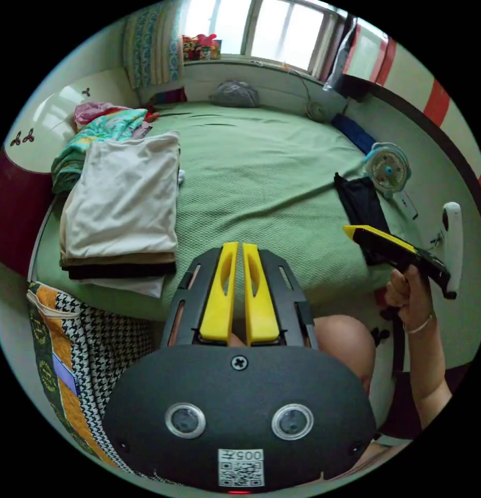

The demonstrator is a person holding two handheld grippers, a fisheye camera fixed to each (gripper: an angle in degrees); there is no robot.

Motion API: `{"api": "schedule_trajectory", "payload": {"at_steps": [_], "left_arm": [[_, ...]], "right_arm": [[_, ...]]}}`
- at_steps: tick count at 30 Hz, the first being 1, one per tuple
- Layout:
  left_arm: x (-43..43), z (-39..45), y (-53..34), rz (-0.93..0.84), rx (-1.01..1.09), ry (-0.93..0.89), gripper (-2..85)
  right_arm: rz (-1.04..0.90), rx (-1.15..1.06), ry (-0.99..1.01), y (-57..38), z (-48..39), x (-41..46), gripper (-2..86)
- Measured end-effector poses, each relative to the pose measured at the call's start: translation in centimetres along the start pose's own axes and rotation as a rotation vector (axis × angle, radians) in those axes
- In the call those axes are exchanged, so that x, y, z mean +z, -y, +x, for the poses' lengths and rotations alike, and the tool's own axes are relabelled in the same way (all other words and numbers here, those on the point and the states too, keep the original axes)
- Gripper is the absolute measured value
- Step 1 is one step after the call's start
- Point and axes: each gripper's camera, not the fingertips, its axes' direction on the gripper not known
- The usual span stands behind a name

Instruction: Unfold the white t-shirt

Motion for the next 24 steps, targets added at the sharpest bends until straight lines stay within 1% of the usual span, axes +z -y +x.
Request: {"api": "schedule_trajectory", "payload": {"at_steps": [5,8,12,14,16,18,19,22,24], "left_arm": [[-2.5,-5.9,2.8,0.123,-0.157,0.082,-0.2],[-4.0,-8.7,4.5,0.150,-0.182,0.171,-0.2],[-4.2,-10.9,4.6,0.166,-0.182,0.239,0.0],[-3.4,-12.1,4.3,0.134,-0.186,0.260,0.0],[-3.2,-13.0,4.2,0.115,-0.183,0.229,-0.2],[-3.8,-14.0,4.2,0.166,-0.175,0.189,-0.3],[-4.3,-14.5,4.2,0.195,-0.163,0.213,-0.5],[-4.9,-15.9,4.4,0.159,-0.197,0.360,-0.6],[-5.2,-16.7,4.5,0.157,-0.188,0.363,-0.7]], "right_arm": [[0.059,-0.143,0.075,4.4,-8.2,3.6,10.4],[0.099,-0.230,0.104,7.4,-13.2,6.1,11.0],[0.135,-0.322,0.070,10.8,-19.3,10.2,11.1],[0.120,-0.330,0.070,12.0,-20.9,12.4,11.3],[0.116,-0.326,0.065,13.1,-21.9,14.5,11.7],[0.099,-0.303,0.078,14.2,-22.6,17.1,11.9],[0.094,-0.295,0.083,14.5,-22.8,17.6,11.9],[0.104,-0.256,0.101,15.3,-23.3,19.7,10.8],[0.131,-0.226,0.139,15.7,-23.7,21.0,10.0]]}}
